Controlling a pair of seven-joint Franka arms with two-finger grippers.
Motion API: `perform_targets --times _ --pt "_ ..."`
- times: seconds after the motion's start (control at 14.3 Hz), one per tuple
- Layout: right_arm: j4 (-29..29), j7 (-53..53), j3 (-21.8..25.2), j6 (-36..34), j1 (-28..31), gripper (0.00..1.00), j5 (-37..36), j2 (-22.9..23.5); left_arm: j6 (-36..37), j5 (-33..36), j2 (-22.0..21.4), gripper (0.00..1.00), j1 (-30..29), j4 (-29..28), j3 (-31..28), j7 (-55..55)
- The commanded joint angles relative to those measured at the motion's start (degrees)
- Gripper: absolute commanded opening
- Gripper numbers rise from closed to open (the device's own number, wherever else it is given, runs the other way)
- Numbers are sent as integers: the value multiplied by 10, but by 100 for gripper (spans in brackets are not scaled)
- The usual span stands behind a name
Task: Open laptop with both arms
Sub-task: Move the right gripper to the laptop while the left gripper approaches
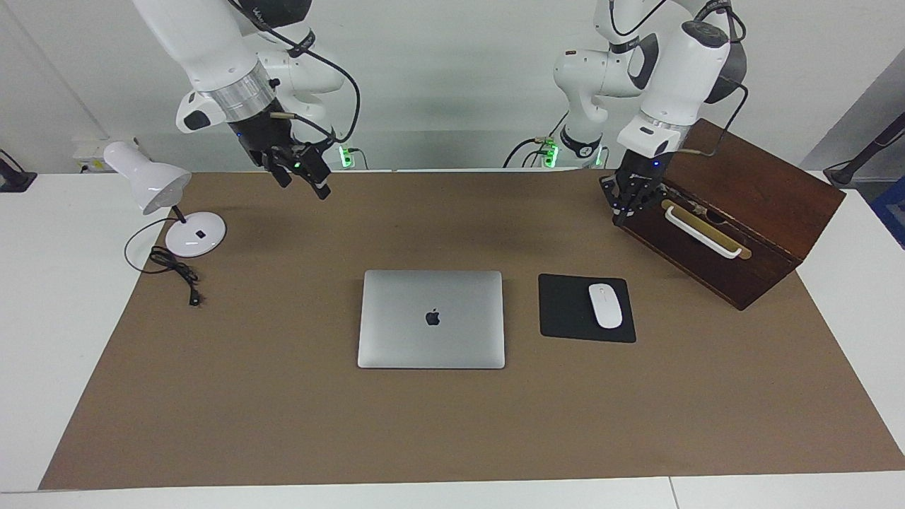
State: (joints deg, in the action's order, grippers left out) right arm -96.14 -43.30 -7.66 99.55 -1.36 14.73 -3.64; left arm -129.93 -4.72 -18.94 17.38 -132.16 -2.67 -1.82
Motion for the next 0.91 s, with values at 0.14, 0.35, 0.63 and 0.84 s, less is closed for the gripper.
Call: perform_targets --times 0.14,0.35,0.63,0.84 --pt "-10 -106 -21 118 -47 100 20 32 -145 -6 -64 0 56 -135 -8 2" --pt "-10 -158 -21 228 -87 100 21 73 -200 -6 -63 0 85 -164 -8 0" --pt "-10 -211 -20 362 -133 100 21 134 -316 -6 -44 0 121 -216 -8 -10" --pt "1 -233 -13 414 -170 100 18 172 -394 -6 2 0 151 -227 -7 -10"
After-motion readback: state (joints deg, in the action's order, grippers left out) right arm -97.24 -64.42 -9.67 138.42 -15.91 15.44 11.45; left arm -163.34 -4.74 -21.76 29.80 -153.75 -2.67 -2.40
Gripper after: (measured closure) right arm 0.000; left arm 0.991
